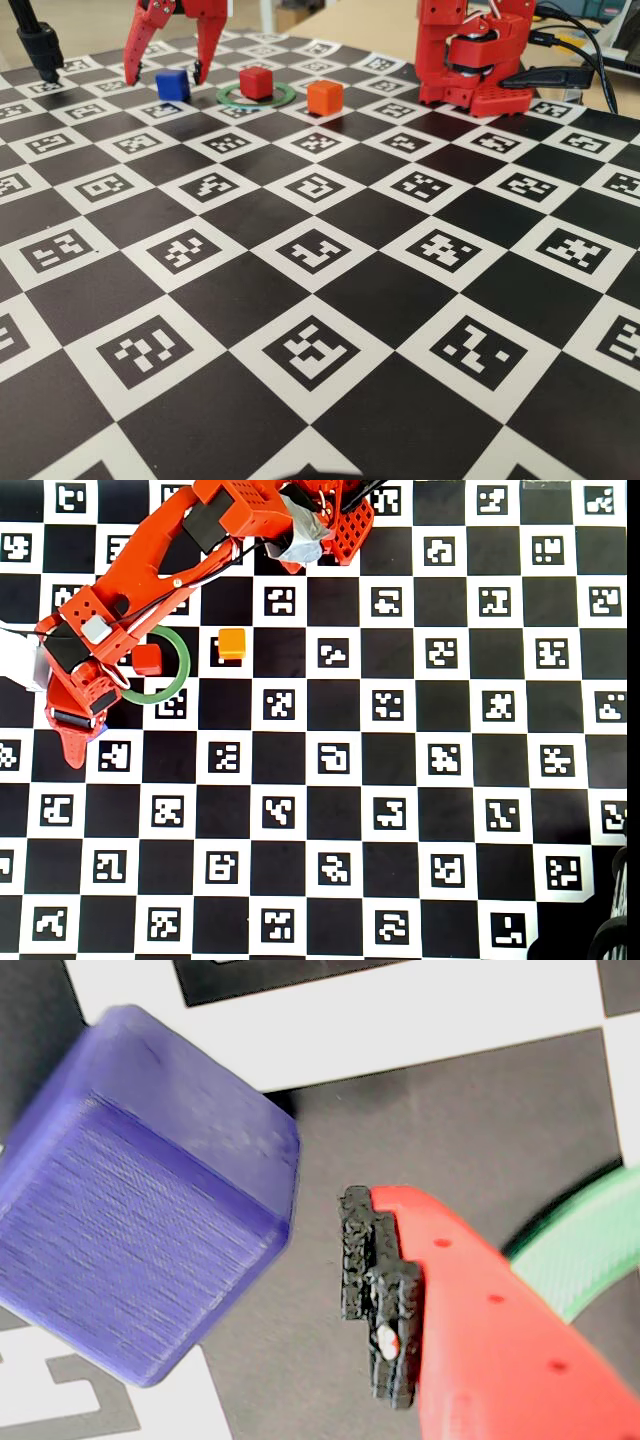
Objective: Grab the red cube then put it in the green circle then put the blue cube on top and finally the orange cube on top
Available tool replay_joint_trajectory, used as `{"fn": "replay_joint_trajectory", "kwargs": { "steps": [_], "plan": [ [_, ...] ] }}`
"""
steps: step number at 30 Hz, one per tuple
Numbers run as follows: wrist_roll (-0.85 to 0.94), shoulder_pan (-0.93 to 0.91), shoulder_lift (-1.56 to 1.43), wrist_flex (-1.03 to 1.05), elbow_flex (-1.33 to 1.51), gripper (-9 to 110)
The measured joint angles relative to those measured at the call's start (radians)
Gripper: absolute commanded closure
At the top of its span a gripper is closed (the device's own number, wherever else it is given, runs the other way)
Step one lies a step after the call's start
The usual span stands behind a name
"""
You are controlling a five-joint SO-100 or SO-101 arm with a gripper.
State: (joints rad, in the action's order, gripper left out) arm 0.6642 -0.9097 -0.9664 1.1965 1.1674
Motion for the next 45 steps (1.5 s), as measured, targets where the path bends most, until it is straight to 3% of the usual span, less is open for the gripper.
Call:
{"fn": "replay_joint_trajectory", "kwargs": {
  "steps": [18, 45],
  "plan": [
    [-0.044, 0.000, 0.000, -0.005, 0.000, 59],
    [-0.342, 0.012, 0.000, -0.005, 0.000, 59]
  ]
}}
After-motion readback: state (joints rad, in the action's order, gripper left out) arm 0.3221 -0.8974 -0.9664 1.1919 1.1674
